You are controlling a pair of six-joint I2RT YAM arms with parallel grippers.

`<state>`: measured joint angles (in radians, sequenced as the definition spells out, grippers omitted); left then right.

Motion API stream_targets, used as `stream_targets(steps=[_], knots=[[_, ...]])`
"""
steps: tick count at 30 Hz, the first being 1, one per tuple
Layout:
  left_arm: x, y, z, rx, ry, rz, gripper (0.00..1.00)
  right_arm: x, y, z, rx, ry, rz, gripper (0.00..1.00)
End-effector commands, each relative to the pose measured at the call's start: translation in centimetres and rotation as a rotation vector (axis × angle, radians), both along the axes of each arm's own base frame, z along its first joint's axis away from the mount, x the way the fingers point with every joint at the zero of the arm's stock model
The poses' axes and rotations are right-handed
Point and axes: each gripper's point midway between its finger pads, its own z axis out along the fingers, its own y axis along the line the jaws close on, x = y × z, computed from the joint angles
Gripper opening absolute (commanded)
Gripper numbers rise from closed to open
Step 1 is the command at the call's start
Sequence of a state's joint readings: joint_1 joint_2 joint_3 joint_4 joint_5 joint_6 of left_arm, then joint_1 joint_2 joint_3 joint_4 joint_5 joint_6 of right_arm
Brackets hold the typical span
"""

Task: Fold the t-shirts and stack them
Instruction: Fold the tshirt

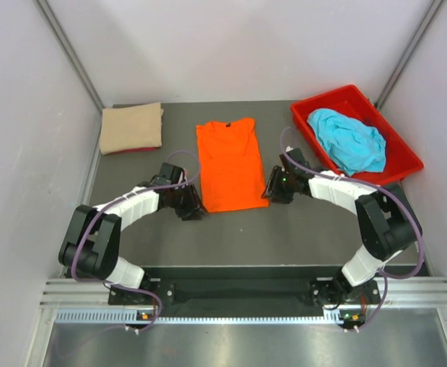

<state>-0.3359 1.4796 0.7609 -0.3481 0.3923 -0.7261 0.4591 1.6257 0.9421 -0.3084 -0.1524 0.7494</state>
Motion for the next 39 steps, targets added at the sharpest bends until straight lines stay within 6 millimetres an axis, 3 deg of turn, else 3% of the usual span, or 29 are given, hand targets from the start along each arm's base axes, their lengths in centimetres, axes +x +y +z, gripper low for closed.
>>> stream_targets(steps=[1,9,19,21,24,27,29,30,33,39], knots=[[1.7,-0.5,0.7,-0.032,-0.072,0.049,0.4,0.3,1.0,1.0,0.018,-0.043,-0.097,0.43],[0.8,0.3,-2.5,0.006,-0.012,0.11,0.43,-0.8,0.4,-0.9,-0.013,-0.025,-0.192,0.44],[1.1,0.8,-3.8,0.04,-0.001,0.162,0.38,-0.7,0.1,-1.7,-0.002,-0.035,-0.232,0.45],[1.1,1.1,-4.2,0.057,0.006,0.173,0.37,-0.7,0.3,-2.0,0.003,-0.032,-0.23,0.42],[1.1,1.8,-4.6,0.096,0.007,0.186,0.34,-0.8,0.1,-2.6,-0.01,-0.022,-0.234,0.3],[1.4,2.1,-4.7,0.119,0.0,0.188,0.24,-1.0,0.2,-3.1,-0.011,-0.013,-0.223,0.1],[1.4,2.2,-4.6,0.13,-0.005,0.179,0.07,-1.3,0.3,-3.2,-0.006,-0.011,-0.204,0.0],[1.6,2.2,-4.3,0.134,-0.011,0.174,0.01,-1.4,0.3,-3.1,-0.004,-0.013,-0.196,0.0],[1.5,2.4,-3.5,0.167,-0.023,0.157,0.0,-2.1,0.0,-2.9,-0.012,-0.021,-0.173,0.0],[-1.2,2.6,-2.4,0.233,-0.018,0.092,0.0,-4.7,-0.3,-2.6,-0.017,-0.037,-0.115,0.0]])
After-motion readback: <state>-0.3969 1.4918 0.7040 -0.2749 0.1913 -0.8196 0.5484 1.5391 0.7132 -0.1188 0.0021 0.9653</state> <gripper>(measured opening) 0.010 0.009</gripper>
